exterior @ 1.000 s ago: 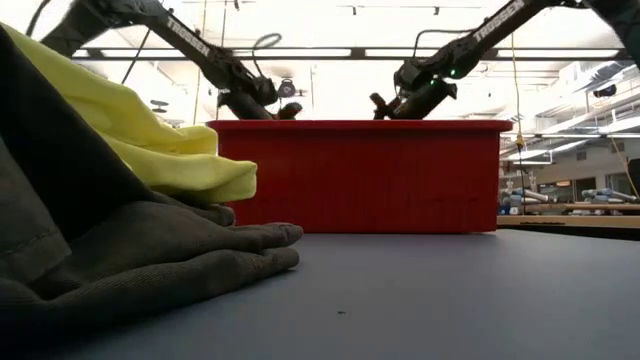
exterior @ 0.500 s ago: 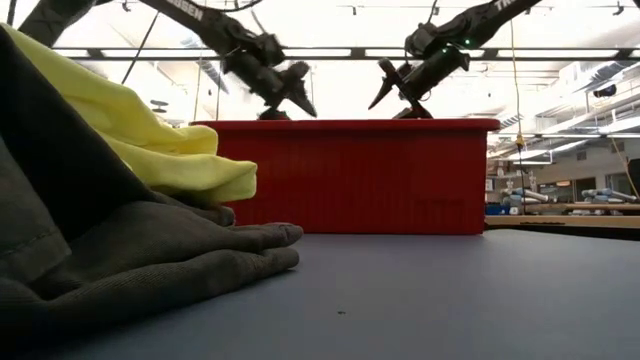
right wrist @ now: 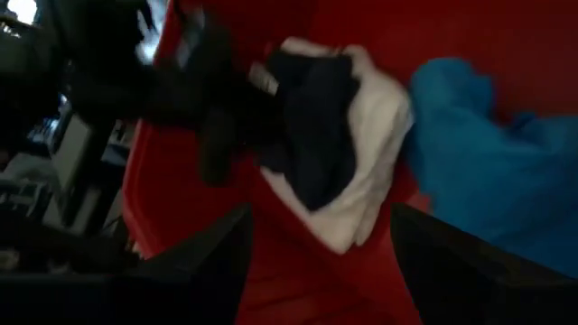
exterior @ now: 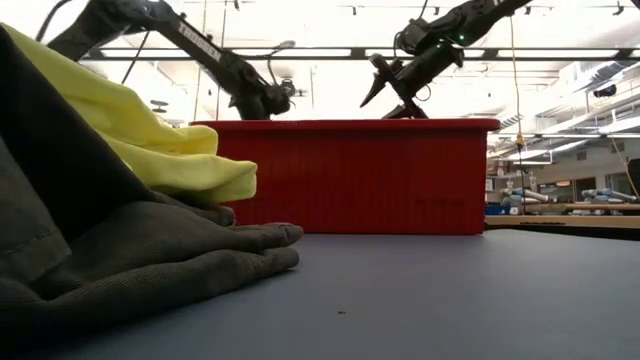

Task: Fold laundry
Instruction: Put the stack of clothes into bin

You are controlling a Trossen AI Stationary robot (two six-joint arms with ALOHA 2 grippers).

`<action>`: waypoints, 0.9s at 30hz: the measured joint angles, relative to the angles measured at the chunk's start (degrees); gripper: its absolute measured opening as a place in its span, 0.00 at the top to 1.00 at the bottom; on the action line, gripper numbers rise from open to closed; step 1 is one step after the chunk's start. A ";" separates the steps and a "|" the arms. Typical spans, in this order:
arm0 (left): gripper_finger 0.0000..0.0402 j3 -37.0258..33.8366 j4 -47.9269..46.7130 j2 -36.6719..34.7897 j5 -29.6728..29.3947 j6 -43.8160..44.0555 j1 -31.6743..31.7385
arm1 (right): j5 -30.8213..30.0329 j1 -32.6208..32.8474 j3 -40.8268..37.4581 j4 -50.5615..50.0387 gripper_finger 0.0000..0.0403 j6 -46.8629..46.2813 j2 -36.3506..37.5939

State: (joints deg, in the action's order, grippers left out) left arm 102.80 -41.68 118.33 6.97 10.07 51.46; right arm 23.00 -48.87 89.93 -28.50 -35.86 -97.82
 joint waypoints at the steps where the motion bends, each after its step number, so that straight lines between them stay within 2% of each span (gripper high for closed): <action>1: 0.48 -0.02 0.38 -1.21 1.92 0.51 0.68 | 0.73 0.37 0.00 -0.37 0.35 0.10 0.00; 4: 0.49 -0.04 1.10 -6.42 4.98 0.34 1.81 | 2.44 2.10 -0.02 -0.94 0.35 0.86 0.00; 8: 0.49 -0.03 -0.16 -16.07 4.78 -3.73 1.00 | 3.69 6.02 -0.03 -1.33 0.35 2.12 0.08; 14: 0.49 0.05 -9.70 -29.61 4.70 -4.44 -3.79 | -0.22 13.87 -0.04 -1.43 0.35 3.40 3.07; 17: 0.49 0.05 -16.72 -34.17 5.00 -3.22 -9.65 | -2.92 18.35 -0.04 -1.24 0.35 3.64 5.75; 21: 0.49 0.05 -25.54 -37.86 4.58 3.40 -19.81 | -6.54 24.78 -0.04 -2.21 0.35 4.00 9.73; 24: 0.49 -0.11 -30.34 -39.66 0.52 12.14 -29.12 | -9.87 29.76 -0.04 -3.83 0.35 4.01 11.69; 27: 0.49 -2.29 -30.97 -40.83 -1.75 21.92 -38.89 | -12.36 34.40 -0.04 -4.18 0.35 4.16 12.22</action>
State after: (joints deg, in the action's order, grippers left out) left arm 100.51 -72.65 77.50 5.22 32.00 12.57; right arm 10.64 -14.47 89.89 -32.68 -31.70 -85.60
